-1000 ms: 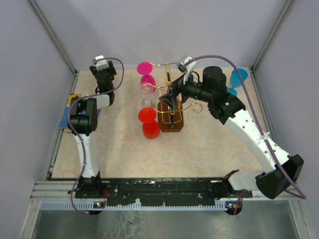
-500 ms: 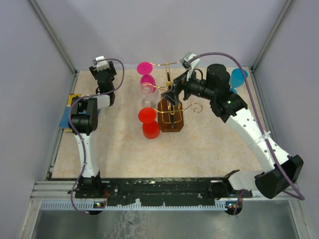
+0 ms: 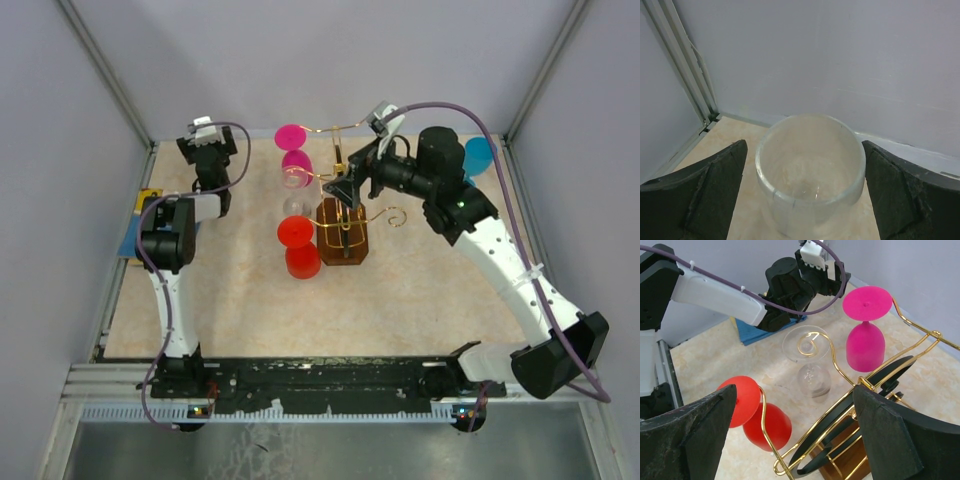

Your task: Take the wine glass off the wine glass rack

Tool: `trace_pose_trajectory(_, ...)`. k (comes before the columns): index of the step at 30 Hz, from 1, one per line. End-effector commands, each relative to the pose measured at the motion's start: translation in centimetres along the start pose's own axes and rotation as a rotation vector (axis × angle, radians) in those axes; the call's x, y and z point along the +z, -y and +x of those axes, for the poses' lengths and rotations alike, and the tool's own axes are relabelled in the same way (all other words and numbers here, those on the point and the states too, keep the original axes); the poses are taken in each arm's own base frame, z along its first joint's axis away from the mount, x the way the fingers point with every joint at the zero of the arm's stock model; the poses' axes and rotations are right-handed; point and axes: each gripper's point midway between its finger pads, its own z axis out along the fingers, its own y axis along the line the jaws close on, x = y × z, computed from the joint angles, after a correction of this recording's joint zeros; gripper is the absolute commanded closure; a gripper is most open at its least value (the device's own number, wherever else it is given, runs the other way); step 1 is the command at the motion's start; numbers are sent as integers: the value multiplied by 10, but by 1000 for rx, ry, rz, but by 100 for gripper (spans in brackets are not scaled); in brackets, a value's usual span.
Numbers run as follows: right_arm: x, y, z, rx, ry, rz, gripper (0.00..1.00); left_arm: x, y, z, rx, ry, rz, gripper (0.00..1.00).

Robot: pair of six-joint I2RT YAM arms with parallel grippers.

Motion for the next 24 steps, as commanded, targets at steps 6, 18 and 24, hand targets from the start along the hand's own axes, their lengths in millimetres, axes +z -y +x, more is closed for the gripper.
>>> trace_pose_trajectory(6,28,18,-49,156,23,29,5,-16,-2,-96,-96,100,9,0)
trace_pose_trajectory(18,107,62,-42,470,-163,51,42,-46,-5,-140,-269,37,39,6)
trace_pose_trajectory(24,126,83,-19,543,-194,76,48,-61,-1,-177,-358,30,89,8)
